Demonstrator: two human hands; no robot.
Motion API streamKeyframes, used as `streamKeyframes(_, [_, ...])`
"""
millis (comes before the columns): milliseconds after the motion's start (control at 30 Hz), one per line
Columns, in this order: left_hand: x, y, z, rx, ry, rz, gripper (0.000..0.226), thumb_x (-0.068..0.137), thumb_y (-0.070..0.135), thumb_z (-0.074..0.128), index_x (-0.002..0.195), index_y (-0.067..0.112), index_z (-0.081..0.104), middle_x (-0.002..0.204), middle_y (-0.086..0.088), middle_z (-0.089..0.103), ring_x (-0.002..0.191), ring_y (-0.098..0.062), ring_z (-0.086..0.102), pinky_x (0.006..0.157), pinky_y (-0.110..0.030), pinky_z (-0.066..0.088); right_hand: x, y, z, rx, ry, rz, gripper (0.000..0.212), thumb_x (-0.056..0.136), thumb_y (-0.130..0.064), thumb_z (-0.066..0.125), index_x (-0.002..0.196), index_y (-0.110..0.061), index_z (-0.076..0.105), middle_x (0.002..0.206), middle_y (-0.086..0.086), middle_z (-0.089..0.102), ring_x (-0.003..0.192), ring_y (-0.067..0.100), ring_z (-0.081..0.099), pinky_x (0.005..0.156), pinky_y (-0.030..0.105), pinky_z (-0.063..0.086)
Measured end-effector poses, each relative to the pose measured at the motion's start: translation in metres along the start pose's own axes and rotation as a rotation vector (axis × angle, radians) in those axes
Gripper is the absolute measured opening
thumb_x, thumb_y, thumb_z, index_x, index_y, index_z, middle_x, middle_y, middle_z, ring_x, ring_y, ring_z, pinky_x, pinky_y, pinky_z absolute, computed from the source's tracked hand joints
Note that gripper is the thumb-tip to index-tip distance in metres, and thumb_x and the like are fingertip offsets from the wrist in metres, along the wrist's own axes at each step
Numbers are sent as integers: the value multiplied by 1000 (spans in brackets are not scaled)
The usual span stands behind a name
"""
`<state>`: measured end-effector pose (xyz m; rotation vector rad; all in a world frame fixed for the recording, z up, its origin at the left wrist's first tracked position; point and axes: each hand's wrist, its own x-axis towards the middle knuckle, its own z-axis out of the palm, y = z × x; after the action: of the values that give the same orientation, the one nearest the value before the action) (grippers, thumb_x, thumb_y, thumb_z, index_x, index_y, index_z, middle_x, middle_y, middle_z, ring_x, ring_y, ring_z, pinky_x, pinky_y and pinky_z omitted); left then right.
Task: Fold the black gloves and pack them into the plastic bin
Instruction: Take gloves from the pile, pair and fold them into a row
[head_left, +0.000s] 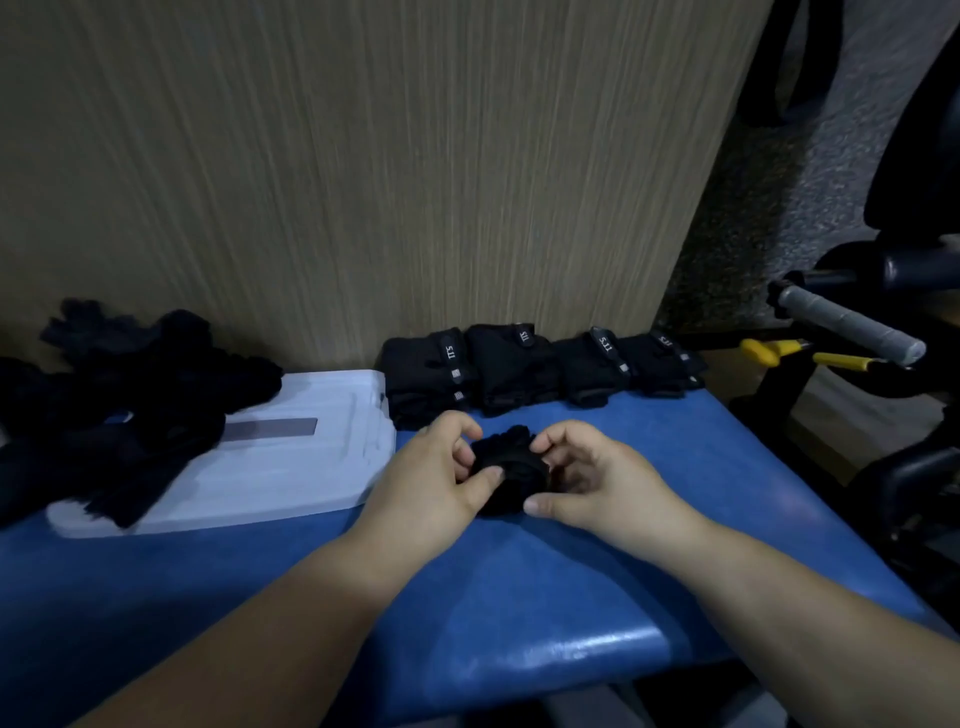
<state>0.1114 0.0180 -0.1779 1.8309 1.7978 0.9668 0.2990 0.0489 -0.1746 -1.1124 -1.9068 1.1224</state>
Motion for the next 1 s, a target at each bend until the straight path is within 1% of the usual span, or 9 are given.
streamKeyframes(167, [-4,5,1,-6,-30,-31,16,86,37,63,94,28,53,87,9,61,81,-7,60,74,-26,50,1,4,9,-126,31,-33,55,58,-24,85,94,-41,47,90,0,63,76,27,61,72,43,53])
streamKeyframes(233, [-4,7,0,-35,-42,-36,15,87,37,62,91,27,52,84,7,63,79,-9,62,73,-29,51,1,5,11,-149,54,-48,52,60,-25,85,90,-40,46,83,-3,62,72,20,58,69,39,52])
streamKeyframes(333, [-5,10,-2,-87,-76,-28,14,87,36,62,86,27,51,78,6,65,70,-8,61,66,-25,48,2,6,12,-171,100,-74,44,64,-19,85,83,-30,47,70,-12,56,61,4,47,62,24,42])
streamKeyframes(433, [-5,11,-4,-186,-116,-17,13,87,30,63,85,27,51,76,7,63,64,-2,56,61,-19,44,2,6,13,-195,162,-88,43,64,-22,86,76,-27,45,69,-12,51,58,4,43,58,21,36])
streamKeyframes(533, [-3,9,-7,-321,-211,-54,15,87,16,61,91,27,53,88,6,65,78,-6,60,70,-20,47,3,8,13,-206,213,-90,45,63,-24,85,71,-27,41,76,-8,52,63,8,43,58,23,35])
streamKeyframes(600, [-1,4,-9,-350,-284,-54,30,83,2,55,98,28,52,100,3,65,96,-11,62,81,-26,50,4,9,12,-199,232,-82,47,63,-21,85,69,-27,39,76,-7,50,63,8,42,58,23,34])
streamKeyframes(700, [-1,1,-8,-322,-338,1,43,75,1,55,106,31,51,108,5,62,109,-7,57,93,-31,51,5,11,10,-109,245,-48,45,64,-19,83,67,-29,39,73,-6,50,62,10,42,60,25,35])
streamKeyframes(867, [-1,-1,-1,-268,-281,47,46,75,6,72,104,36,52,98,9,62,96,-13,60,83,-37,54,5,8,10,-11,257,-16,43,67,-11,81,68,-19,39,57,-13,45,57,11,38,56,27,36])
streamKeyframes(1000, [0,-2,2,-291,-232,45,36,77,10,74,95,35,54,83,8,62,76,-14,59,78,-41,54,4,4,9,-17,292,-17,40,68,-12,80,69,-16,40,61,-7,46,59,10,39,57,27,37])
